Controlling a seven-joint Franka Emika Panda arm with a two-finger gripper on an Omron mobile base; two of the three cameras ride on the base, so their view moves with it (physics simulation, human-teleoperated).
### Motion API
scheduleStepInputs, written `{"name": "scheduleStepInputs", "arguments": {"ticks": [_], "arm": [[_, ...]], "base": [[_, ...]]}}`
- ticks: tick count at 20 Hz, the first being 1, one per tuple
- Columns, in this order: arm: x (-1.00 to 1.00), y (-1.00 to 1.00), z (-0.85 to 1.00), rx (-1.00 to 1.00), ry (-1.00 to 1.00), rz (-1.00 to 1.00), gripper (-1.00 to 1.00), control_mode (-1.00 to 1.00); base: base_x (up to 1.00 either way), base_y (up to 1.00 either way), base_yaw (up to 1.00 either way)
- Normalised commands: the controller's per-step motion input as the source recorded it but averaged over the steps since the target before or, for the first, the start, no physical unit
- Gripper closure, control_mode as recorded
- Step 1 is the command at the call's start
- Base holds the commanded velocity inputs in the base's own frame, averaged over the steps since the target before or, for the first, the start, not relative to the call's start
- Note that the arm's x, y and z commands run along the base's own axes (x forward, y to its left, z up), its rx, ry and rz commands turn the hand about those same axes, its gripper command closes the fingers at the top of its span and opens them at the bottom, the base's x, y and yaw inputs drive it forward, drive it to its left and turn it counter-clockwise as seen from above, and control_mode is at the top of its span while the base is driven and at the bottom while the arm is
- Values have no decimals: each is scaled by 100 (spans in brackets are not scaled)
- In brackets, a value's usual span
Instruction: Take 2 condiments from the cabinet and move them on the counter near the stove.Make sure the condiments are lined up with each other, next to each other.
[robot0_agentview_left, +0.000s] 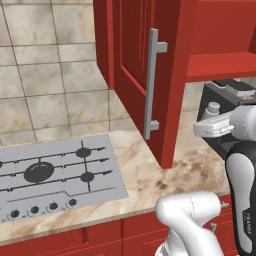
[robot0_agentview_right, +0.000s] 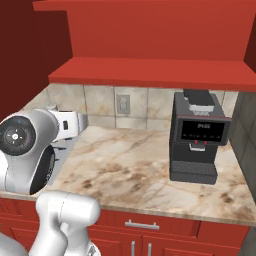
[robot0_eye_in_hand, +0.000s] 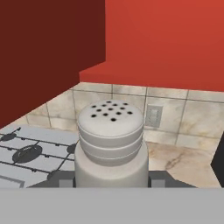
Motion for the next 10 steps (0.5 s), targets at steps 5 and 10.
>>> {"name": "scheduleStepInputs", "arguments": {"ticks": [5,10], "arm": [[0,0,0,0,0,0,100,100],[0,0,0,0,0,0,100,100]], "base": [[-32,0,0],[-99,-1,0]]}}
